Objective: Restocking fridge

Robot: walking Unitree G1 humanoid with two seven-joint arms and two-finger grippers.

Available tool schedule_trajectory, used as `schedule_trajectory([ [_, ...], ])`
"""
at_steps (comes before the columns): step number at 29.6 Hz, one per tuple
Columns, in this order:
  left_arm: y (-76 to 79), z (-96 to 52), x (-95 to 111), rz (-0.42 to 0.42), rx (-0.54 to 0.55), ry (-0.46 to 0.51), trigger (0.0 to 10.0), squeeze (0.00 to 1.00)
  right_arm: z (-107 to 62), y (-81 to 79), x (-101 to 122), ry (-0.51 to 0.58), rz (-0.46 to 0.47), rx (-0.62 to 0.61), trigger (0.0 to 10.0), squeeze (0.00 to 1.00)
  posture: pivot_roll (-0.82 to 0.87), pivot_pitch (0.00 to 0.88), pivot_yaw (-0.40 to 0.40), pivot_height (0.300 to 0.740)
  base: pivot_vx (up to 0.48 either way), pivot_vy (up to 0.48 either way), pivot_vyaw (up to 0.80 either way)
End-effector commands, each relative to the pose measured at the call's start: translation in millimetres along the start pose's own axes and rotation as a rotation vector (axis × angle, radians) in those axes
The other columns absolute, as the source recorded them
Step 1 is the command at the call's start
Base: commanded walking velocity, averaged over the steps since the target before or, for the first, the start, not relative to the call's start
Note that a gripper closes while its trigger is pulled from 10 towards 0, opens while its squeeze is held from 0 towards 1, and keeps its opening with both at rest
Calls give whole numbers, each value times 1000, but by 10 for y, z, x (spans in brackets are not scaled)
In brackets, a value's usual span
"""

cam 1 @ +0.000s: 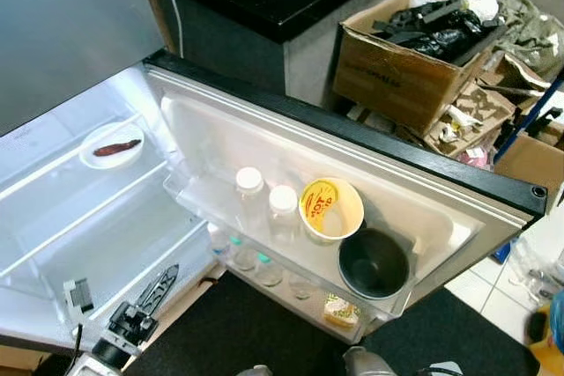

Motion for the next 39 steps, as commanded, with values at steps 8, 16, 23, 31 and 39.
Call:
schedule_trajectory([
  [8, -242, -223, -531, -91, 297, -86, 10000, 0, -7, 46, -10, -24, -14, -26, 10000, 0, -62, 111, 12, 740, 0, -154, 0],
  [16, -209, -117, -645, -111, 272, -111, 10000, 0, -12, 77, 2, -27, -17, -34, 10000, 0, -63, 101, 18, 740, 0, -379, 0],
  [23, -233, -62, -688, -81, 320, -150, 10000, 0, 6, 56, 44, -23, -25, -34, 10000, 0, -63, 103, 22, 740, 0, -403, 0],
  [31, -195, 61, -832, -84, 321, -183, 10000, 0, 9, 97, 95, -30, -32, -48, 10000, 0, -46, 41, 19, 740, 0, -407, 0],
  [39, -234, 170, -835, -25, 435, -175, 10000, 0, 8, 196, 258, -7, -60, -77, 10000, 0, -57, 4, 8, 740, 0, -101, 0],
])
Point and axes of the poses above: a point about 5 cm out from each wrist's last joint towards the gripper, its own z axis pointing out of the wrist towards the gripper, its own x axis along the axis of the wrist's last joint, y = z × x, the point moved 1 cm from there along z, pointing out of the wrist towards the gripper, and after that the axes turned 1 degree about -z, right-handed, at the moved point
